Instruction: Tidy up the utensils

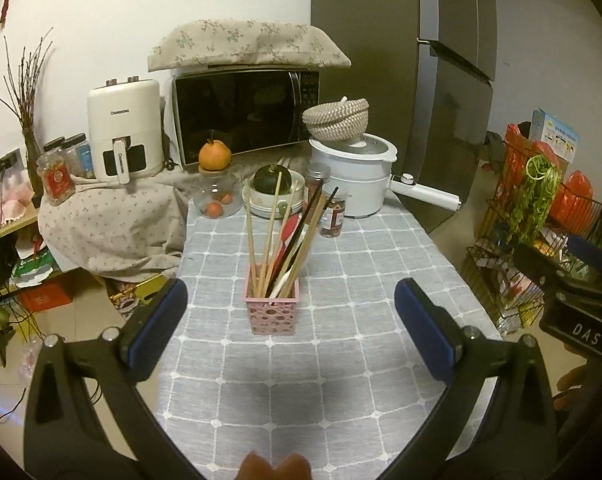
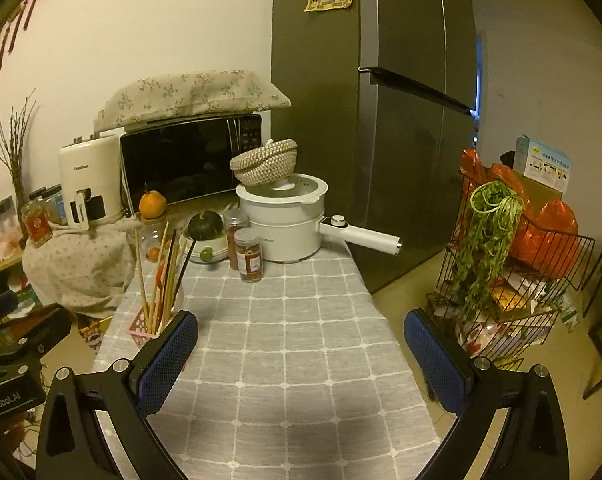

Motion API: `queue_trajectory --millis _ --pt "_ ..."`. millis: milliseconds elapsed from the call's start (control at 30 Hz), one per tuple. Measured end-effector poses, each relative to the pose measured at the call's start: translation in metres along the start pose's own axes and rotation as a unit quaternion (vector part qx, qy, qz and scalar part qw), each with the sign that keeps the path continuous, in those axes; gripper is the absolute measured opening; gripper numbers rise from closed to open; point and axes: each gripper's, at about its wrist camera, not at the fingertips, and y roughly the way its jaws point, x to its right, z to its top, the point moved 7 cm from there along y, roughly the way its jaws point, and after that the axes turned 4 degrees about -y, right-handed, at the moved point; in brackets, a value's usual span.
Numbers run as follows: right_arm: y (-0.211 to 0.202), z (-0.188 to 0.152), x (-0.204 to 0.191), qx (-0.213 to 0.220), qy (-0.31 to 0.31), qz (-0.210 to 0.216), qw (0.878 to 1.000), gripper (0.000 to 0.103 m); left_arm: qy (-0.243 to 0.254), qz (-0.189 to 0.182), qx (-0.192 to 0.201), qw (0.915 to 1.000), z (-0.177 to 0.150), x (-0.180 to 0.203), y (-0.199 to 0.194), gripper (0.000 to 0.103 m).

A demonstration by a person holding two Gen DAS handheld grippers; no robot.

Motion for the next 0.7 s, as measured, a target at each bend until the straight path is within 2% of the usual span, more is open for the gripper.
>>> queue_trajectory --millis 700 --pt "0.0011 0.0021 -0.0062 0.002 -0.009 0.0 1.0 0.103 -0.009 0.008 0.01 0.9999 0.0026 -0.0054 -0.0056 0.103"
